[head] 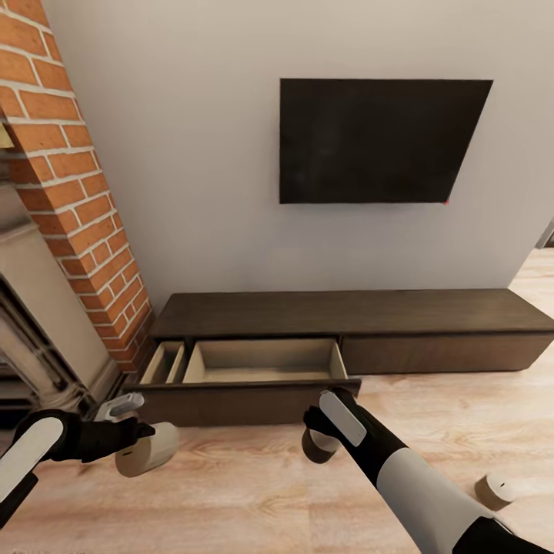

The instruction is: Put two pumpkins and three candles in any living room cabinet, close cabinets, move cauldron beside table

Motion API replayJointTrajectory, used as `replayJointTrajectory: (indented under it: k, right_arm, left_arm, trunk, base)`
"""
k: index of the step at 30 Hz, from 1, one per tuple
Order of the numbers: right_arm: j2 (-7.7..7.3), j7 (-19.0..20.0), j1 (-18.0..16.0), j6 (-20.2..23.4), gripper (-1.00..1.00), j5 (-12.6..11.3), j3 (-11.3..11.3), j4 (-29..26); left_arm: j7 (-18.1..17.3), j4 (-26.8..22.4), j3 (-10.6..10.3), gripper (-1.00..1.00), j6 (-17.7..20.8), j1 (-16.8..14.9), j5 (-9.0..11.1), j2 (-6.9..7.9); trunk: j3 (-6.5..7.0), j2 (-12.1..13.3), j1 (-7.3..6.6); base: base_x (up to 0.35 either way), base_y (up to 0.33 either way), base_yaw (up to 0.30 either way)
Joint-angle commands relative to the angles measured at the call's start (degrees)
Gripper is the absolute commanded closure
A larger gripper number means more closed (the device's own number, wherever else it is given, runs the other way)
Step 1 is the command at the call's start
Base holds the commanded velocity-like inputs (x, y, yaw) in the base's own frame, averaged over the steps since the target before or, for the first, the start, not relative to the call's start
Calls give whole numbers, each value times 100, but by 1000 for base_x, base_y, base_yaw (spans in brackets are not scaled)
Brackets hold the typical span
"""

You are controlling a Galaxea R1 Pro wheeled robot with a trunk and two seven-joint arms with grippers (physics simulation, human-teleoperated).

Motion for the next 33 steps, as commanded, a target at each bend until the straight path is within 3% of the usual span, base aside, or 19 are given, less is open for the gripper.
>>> replayJointTrajectory:
  k: [1,7,15,22,25,29,33]
  right_arm:
    - [-3,-41,-4,16,100,-31,16,-9]
    - [10,-34,-3,16,100,-31,22,-9]
    - [266,-2,-2,16,100,-31,25,-16]
    - [312,0,-1,16,100,-31,49,-17]
    - [315,0,-3,12,100,-31,62,-40]
    - [316,0,-4,-1,100,-31,67,-96]
    - [316,5,-1,-34,100,-31,68,-111]
  left_arm:
    - [64,-7,-12,100,-4,-8,57,1]
    - [80,-28,-10,100,-16,-8,57,-38]
    - [121,-40,-72,100,-31,-24,-5,-73]
    - [187,-308,-105,100,-16,-438,-13,-94]
    - [449,-318,-153,100,-9,-603,-29,-230]
    - [1125,-310,-334,100,-3,-760,-80,-494]
    - [1357,-276,-438,100,-2,-793,-93,-597]
  trunk:
    - [-5,-3,2]
    - [-5,-3,2]
    - [102,237,-130]
    - [228,518,-284]
    - [282,638,-349]
    - [354,799,-437]
    - [426,959,-525]
  base:
    - [194,23,275]
    - [62,6,284]
    - [3,0,192]
    - [0,0,11]
    - [0,0,0]
    - [0,0,0]
    - [0,0,-6]
